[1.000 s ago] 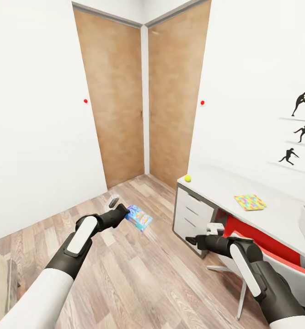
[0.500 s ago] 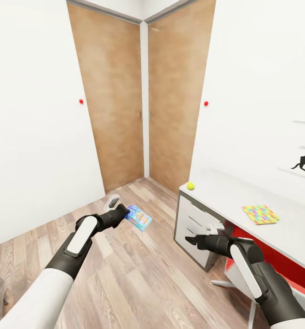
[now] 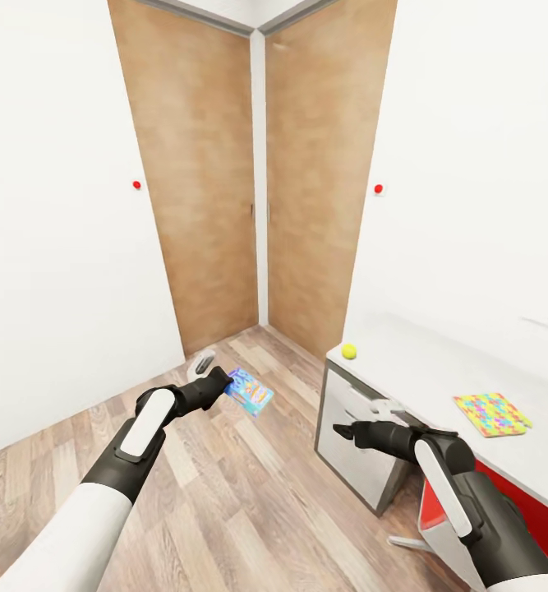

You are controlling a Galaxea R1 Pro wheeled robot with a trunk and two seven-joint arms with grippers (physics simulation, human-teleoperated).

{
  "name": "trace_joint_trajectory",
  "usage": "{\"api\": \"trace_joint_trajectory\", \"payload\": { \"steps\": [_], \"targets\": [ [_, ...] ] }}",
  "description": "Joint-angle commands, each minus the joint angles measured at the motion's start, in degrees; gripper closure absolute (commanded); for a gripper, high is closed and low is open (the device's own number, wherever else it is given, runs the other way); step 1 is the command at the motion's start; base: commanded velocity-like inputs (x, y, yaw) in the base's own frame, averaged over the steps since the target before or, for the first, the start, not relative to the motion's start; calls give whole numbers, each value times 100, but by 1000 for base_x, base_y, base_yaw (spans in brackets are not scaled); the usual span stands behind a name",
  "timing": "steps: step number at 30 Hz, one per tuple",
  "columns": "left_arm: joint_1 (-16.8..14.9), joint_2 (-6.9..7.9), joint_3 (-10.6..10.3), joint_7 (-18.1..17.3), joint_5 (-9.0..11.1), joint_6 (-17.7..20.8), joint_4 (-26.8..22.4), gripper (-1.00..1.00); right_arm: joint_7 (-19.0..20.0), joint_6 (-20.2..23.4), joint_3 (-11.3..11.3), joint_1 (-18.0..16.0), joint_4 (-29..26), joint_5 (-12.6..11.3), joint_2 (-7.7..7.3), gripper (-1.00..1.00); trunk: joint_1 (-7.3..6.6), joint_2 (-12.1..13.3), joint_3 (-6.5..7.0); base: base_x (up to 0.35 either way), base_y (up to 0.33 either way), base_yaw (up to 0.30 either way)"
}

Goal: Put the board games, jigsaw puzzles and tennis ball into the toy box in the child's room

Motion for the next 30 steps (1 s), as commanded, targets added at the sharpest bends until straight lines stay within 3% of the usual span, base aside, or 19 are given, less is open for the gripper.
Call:
{"api": "trace_joint_trajectory", "payload": {
  "steps": [1, 15, 30],
  "targets": [
    [-5, 1, -6, 52, 74, 2, -9, 100, 32, 20, 2, -6, -14, 31, -7, -100, 7, -13, -13, 332, 0, 0],
    [-5, 5, -4, 52, 73, 2, -9, 100, 33, 33, 1, 141, -358, 31, -42, -100, 7, -13, -13, 295, 0, 0],
    [-5, 8, 8, 41, 80, 4, -16, 100, 42, 87, -54, 350, -898, 31, -61, -100, 7, -13, -13, 53, 0, 0]
  ]
}}
